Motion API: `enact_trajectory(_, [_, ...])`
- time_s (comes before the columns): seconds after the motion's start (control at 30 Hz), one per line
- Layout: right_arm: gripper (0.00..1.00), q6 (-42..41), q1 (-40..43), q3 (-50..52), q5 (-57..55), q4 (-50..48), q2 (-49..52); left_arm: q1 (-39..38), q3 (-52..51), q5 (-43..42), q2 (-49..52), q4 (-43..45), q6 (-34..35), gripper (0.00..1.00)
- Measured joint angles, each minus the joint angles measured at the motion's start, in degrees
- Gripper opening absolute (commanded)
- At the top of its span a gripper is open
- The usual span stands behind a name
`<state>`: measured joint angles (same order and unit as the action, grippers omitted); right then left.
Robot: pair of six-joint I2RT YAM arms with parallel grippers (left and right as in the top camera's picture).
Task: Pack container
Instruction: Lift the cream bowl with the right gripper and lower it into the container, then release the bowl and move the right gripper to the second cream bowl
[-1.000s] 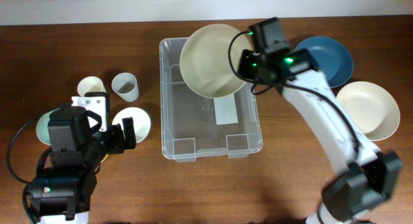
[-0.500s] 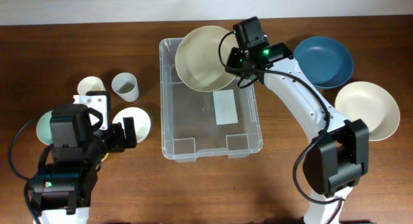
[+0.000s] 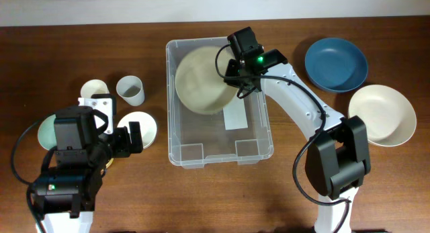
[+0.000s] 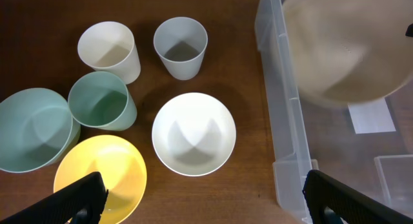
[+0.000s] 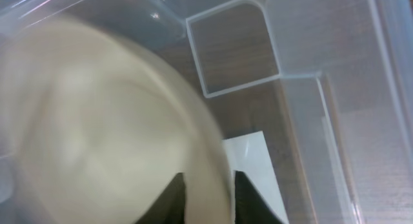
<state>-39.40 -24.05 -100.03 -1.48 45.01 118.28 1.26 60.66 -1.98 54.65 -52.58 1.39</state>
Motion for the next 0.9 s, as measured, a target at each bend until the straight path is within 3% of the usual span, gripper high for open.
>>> enact_trajectory(0.2, [0.33, 0.0, 0.0, -0.07, 0.02, 0.13, 0.0, 0.0, 0.02, 0.0, 0.0, -0.02, 0.02, 1.0])
enact_trajectory(0.33, [0.45, 0.59, 0.0, -0.33, -0.02, 2.27, 0.0, 0.0, 0.02, 0.0, 0.0, -0.02, 0.0, 1.0])
enact_trajectory(0.37, [0.48, 1.03, 0.0, -0.9, -0.26, 3.93, 0.0, 0.0, 0.0, 0.0, 0.0, -0.02, 0.02, 0.99])
enact_trajectory(0.47, [0.7, 2.4, 0.39, -6.64, -4.22, 13.68, -0.55, 0.0, 0.04, 0.0, 0.0, -0.15, 0.02, 1.0])
enact_trajectory(0.57, [0.75, 2.78, 2.03, -13.77, -8.2, 22.99, -2.78, 0.0, 0.09, 0.0, 0.0, -0.13, 0.02, 0.99])
enact_trajectory(0.6, [0.81, 2.93, 3.19, -15.85, -9.07, 25.42, -4.07, 0.0, 0.09, 0.0, 0.0, -0.13, 0.02, 1.0])
enact_trajectory(0.7, [0.83, 2.12, 16.02, -22.4, -11.13, 32.46, -14.34, 0.0, 0.11, 0.0, 0.0, -0.17, 0.0, 1.0])
enact_trajectory(0.9, [0.88, 1.66, 35.3, -22.88, -5.86, 38.38, -18.62, 0.0, 0.11, 0.0, 0.0, -0.13, 0.0, 1.0])
